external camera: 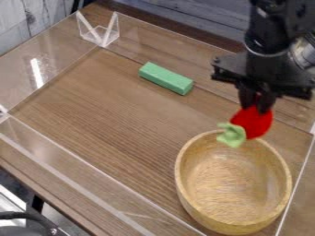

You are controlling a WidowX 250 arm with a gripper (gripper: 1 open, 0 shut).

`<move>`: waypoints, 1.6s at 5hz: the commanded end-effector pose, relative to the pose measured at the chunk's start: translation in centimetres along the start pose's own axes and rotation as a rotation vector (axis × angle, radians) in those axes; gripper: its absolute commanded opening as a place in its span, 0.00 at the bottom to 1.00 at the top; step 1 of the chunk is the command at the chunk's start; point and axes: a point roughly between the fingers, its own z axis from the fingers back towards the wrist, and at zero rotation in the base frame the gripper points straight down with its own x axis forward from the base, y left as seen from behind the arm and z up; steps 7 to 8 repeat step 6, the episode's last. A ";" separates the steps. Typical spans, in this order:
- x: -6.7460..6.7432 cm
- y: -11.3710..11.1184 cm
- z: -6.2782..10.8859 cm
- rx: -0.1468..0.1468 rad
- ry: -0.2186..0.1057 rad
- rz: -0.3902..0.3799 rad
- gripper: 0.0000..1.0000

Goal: Move the red fruit to the right

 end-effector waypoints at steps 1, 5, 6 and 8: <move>3.4 1.8 0.2 -0.008 -0.069 0.017 0.00; 3.0 2.8 -1.5 0.014 -0.023 -0.077 1.00; 2.8 3.2 -2.1 0.024 -0.006 -0.091 1.00; 2.8 3.2 -2.1 0.024 -0.006 -0.091 1.00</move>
